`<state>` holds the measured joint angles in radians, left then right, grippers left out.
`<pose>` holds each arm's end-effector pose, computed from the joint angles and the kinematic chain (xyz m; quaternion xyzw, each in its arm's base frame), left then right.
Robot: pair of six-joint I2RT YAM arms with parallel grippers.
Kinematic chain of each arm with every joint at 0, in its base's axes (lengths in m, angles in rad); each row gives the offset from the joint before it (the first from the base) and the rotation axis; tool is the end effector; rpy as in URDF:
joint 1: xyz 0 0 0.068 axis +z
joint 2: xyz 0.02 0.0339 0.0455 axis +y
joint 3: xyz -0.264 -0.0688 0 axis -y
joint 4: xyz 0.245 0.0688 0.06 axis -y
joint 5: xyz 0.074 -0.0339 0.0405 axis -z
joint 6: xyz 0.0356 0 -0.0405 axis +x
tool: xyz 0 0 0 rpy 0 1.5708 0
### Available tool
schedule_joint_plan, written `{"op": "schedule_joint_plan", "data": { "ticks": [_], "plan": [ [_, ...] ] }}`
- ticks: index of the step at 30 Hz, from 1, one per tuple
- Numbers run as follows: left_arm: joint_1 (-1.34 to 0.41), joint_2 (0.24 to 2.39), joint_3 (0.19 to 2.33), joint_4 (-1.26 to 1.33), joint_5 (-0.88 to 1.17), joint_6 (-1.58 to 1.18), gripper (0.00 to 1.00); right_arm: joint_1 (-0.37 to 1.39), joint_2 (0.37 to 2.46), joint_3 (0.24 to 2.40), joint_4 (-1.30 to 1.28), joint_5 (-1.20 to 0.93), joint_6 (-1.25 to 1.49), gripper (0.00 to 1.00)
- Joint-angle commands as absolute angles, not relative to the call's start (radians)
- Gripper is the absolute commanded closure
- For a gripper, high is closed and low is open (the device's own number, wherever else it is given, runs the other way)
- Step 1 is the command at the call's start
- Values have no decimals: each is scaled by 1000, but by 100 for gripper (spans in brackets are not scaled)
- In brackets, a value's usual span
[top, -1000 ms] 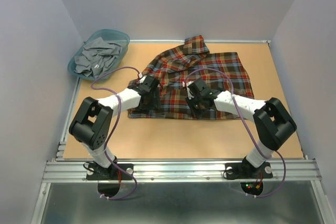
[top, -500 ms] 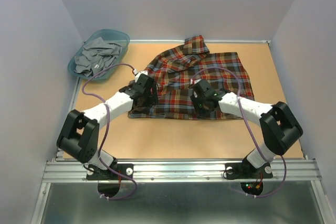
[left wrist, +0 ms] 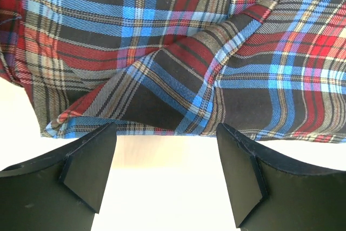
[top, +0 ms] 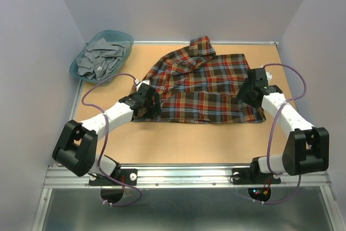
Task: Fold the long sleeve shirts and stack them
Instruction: Fold the shirt
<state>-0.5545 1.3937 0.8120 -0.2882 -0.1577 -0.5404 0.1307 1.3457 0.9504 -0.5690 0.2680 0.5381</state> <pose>0.2423 -0.1435 0.2055 -0.0204 0.9365 -0.1150 0.3307 0.2709 0.0261 0.2429 0.2304 0.9182 -0.0233 0.3214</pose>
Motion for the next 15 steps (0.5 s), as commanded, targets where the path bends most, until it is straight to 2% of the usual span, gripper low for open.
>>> {"op": "schedule_joint_plan", "data": {
  "ticks": [1,10,15],
  "plan": [
    [-554,1397,807,-273,-149,-537,14,52,1361,907,-589,250,601,36],
    [-554,1391,788,-278,-155,-511,14,-115,1474,893,-488,163,565,39],
    [-552,1373,773,-265,-172,-503,14,-144,1531,891,-439,121,520,39]
  ]
}}
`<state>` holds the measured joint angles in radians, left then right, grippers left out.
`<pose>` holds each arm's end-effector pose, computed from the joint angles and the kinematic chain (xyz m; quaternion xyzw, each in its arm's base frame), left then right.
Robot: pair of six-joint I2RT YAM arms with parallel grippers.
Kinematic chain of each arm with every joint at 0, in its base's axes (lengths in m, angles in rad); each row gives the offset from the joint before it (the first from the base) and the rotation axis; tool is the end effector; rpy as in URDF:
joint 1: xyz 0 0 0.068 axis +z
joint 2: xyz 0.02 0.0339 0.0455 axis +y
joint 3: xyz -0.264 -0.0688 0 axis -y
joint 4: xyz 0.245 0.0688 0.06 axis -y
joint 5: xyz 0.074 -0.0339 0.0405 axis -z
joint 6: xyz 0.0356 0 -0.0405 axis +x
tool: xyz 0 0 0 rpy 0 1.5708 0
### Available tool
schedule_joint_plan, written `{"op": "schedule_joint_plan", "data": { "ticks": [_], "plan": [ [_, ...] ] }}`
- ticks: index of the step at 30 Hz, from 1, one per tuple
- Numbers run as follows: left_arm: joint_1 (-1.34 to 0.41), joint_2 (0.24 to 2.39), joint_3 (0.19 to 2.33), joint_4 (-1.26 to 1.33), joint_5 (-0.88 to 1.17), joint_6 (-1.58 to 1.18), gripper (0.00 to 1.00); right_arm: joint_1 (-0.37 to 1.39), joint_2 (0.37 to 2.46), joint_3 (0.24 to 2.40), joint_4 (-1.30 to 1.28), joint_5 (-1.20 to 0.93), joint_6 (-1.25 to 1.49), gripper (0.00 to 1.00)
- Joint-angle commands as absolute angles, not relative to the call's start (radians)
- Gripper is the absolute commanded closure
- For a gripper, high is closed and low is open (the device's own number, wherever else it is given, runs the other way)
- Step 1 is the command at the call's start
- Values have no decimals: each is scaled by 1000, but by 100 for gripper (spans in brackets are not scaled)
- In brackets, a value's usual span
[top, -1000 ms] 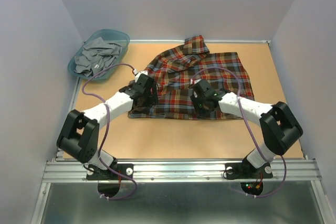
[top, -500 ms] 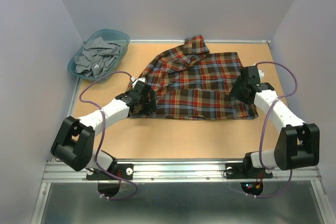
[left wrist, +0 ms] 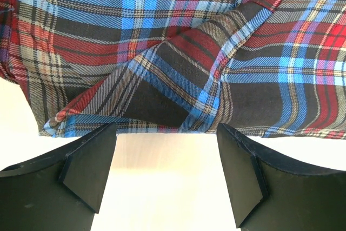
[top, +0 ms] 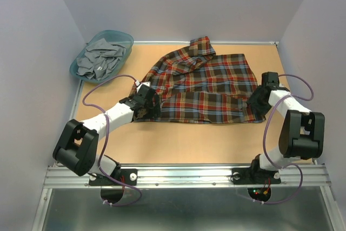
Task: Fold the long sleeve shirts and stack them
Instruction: Fold the shirt
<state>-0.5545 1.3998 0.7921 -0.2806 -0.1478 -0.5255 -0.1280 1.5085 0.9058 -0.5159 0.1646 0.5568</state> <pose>0.2403 -0.1426 0.1983 -0.0111 0.9400 -0.1119 0.3220 0.2840 -0.0424 0.1894 0.3435 0.9087 -0.0307 0.2353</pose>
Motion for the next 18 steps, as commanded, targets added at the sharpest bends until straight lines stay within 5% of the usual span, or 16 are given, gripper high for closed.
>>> {"op": "schedule_joint_plan", "data": {
  "ticks": [1,8,18],
  "plan": [
    [-552,1370,772,-261,-173,-500,14,-149,1537,888,-433,104,517,39],
    [-549,1365,770,-252,-175,-485,13,-153,1563,870,-399,41,483,40],
    [-546,1365,769,-250,-178,-477,13,-153,1546,876,-396,8,460,64]
  ]
}}
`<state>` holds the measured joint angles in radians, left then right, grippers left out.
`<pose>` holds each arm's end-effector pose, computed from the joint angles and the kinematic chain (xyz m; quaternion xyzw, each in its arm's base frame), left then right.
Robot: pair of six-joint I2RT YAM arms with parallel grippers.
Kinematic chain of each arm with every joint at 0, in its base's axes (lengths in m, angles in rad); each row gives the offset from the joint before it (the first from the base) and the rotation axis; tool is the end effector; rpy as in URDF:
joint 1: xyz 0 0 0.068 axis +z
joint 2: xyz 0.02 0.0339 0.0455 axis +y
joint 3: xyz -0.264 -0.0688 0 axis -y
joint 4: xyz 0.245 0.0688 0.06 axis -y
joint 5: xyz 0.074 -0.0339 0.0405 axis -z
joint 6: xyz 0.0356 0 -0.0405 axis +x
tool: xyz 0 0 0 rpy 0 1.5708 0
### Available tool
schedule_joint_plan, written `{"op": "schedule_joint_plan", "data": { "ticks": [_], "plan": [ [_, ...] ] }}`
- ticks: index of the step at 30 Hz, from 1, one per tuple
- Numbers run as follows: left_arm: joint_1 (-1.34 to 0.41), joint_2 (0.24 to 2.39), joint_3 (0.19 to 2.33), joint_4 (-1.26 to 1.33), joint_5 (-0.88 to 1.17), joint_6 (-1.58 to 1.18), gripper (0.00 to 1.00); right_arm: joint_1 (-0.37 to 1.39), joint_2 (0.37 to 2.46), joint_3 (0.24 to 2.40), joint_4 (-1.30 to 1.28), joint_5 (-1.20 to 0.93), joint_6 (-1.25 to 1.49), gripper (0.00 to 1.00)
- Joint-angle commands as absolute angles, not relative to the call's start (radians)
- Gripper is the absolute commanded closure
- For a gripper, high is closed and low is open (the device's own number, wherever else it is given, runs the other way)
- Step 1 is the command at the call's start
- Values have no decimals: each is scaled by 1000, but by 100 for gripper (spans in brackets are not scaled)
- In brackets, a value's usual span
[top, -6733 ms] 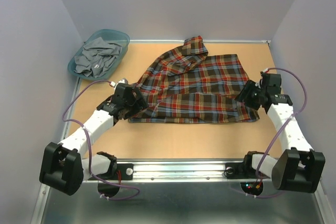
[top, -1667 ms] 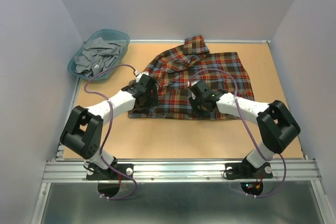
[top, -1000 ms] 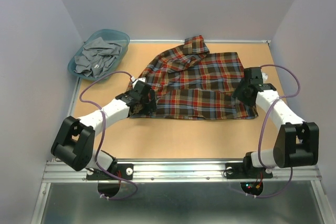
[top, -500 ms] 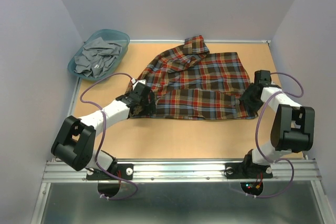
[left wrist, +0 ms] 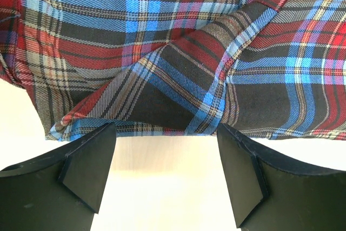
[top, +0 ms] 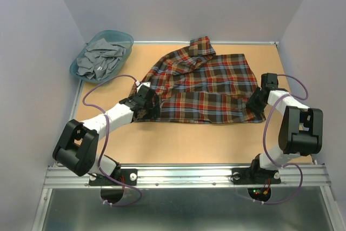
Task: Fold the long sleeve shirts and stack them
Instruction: Fold the shirt
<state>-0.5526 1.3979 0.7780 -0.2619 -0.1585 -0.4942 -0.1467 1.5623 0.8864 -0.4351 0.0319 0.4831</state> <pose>0.2398 -0.1413 0.1958 0.0007 0.9387 -0.1037 0.3288 0.2917 -0.0443 0.1728 0.3050 0.9246 0.0228 0.2272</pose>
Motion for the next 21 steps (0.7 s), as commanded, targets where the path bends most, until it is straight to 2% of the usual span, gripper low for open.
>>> {"op": "schedule_joint_plan", "data": {
  "ticks": [1,8,9,21],
  "plan": [
    [-546,1367,769,-250,-179,-477,13,-153,1545,876,-396,8,462,68],
    [-546,1370,764,-247,-178,-480,13,-153,1523,876,-397,14,449,98],
    [-546,1370,762,-244,-178,-479,13,-153,1516,877,-399,12,436,100],
    [-543,1396,755,-267,-202,-503,14,-152,1370,994,-410,-89,376,100]
  ]
}}
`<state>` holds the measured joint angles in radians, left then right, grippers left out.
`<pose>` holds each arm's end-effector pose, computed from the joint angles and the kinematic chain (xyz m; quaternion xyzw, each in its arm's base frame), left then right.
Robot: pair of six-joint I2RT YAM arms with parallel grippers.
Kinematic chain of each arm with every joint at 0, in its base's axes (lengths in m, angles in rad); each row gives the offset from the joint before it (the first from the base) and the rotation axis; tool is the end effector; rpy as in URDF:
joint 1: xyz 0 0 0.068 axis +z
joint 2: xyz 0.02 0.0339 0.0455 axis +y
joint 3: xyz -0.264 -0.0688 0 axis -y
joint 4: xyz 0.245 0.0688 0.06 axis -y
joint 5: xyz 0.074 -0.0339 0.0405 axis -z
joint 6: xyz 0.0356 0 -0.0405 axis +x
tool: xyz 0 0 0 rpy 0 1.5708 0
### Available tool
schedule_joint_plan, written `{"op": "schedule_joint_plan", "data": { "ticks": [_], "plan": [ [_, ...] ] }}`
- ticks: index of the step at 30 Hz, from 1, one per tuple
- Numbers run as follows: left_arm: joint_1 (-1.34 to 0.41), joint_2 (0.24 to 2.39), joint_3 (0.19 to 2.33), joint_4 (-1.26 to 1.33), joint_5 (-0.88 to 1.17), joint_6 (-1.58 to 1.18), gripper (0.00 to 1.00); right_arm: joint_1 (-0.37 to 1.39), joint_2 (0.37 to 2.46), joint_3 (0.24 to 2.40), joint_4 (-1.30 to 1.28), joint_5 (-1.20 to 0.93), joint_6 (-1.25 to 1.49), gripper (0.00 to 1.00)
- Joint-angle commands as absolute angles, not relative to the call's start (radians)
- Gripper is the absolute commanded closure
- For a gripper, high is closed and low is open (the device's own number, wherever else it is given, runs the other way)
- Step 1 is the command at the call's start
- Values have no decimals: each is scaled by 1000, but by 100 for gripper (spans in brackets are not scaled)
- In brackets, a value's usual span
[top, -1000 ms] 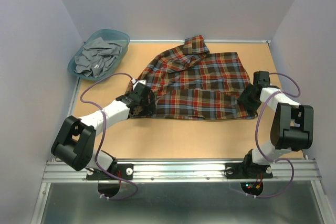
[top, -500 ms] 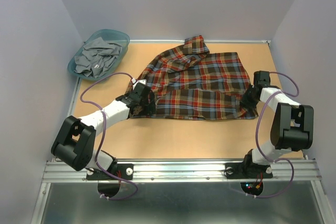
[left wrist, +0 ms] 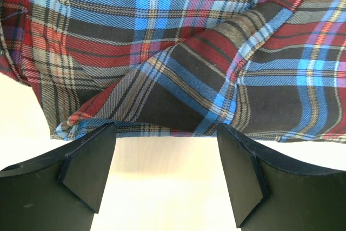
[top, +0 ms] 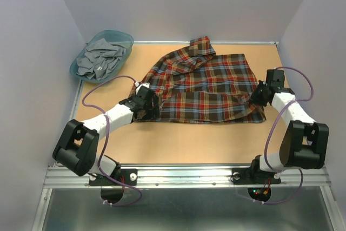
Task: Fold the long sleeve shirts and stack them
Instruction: Fold the shirt
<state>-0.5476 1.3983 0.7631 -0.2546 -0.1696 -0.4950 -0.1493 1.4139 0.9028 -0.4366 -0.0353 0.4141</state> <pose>0.2389 -0.1387 0.1918 -0.0036 0.9396 -0.0965 0.3283 0.2827 -0.0413 0.2178 0.2594 0.9157 0.0571 0.3016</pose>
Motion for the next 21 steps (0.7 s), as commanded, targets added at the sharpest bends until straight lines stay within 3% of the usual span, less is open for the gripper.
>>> {"op": "schedule_joint_plan", "data": {
  "ticks": [1,10,21],
  "plan": [
    [-542,1397,755,-268,-202,-506,14,-152,1359,1000,-408,-95,371,99],
    [-535,1405,733,-275,-189,-558,13,-143,1321,1000,-342,-176,299,100],
    [-528,1394,710,-267,-175,-598,13,-143,1411,917,-207,-22,316,99]
  ]
}}
